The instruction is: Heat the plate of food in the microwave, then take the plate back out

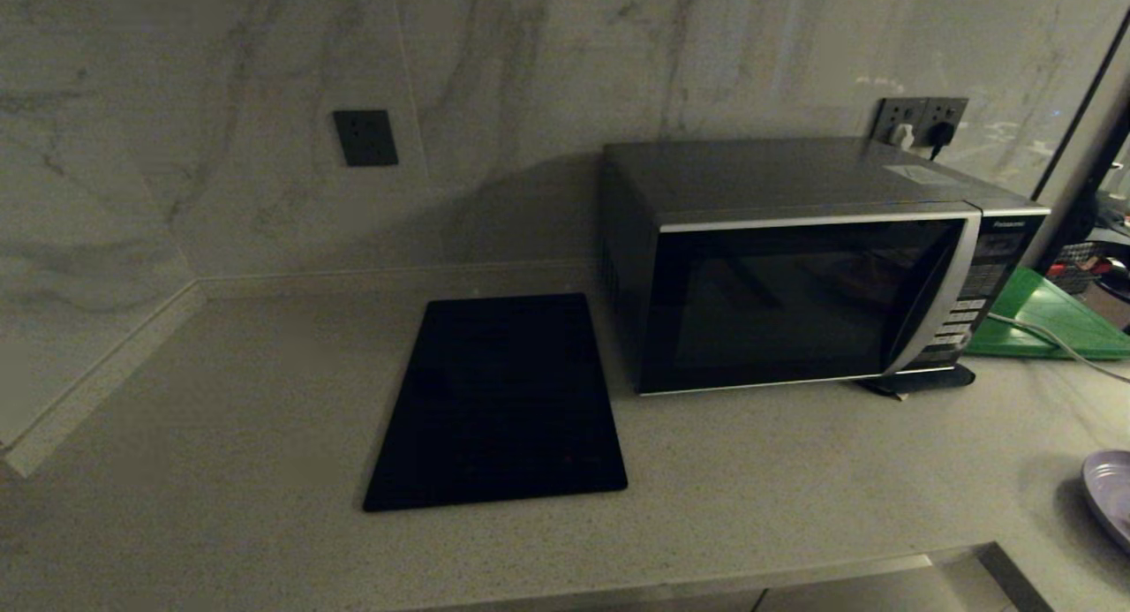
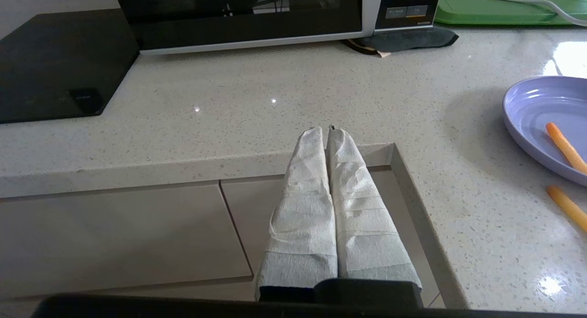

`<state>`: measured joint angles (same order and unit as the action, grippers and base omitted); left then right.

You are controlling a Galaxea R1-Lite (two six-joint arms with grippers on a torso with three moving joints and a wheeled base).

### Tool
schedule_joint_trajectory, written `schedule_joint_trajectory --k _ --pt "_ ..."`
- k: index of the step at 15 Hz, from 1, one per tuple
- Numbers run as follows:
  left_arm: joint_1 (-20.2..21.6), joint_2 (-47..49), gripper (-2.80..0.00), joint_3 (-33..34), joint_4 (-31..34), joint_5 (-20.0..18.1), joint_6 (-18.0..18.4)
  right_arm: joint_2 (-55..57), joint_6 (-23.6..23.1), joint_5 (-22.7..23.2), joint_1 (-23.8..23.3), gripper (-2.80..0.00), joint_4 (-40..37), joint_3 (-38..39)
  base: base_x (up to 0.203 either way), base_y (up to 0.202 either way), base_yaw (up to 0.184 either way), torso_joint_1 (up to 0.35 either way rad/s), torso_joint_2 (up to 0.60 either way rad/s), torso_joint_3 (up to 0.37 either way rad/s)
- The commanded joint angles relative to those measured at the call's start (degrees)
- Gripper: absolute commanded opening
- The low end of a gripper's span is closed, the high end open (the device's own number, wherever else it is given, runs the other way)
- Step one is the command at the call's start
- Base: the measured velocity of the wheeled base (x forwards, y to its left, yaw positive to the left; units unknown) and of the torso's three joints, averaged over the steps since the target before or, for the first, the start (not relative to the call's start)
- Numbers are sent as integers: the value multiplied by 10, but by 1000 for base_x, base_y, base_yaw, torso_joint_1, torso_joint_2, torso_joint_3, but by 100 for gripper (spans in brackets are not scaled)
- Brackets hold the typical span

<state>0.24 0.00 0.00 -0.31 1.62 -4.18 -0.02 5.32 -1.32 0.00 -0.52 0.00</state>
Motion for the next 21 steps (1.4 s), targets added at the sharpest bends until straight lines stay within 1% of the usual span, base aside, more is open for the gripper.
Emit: schedule_joint_trajectory --k 1,21 --pt "0 1 -280 0 0 0 0 0 0 0 0 -280 0 1 0 0 0 0 0 0" --pt "0 1 -280 0 0 0 0 0 0 0 0 -280 0 1 0 0 0 0 0 0"
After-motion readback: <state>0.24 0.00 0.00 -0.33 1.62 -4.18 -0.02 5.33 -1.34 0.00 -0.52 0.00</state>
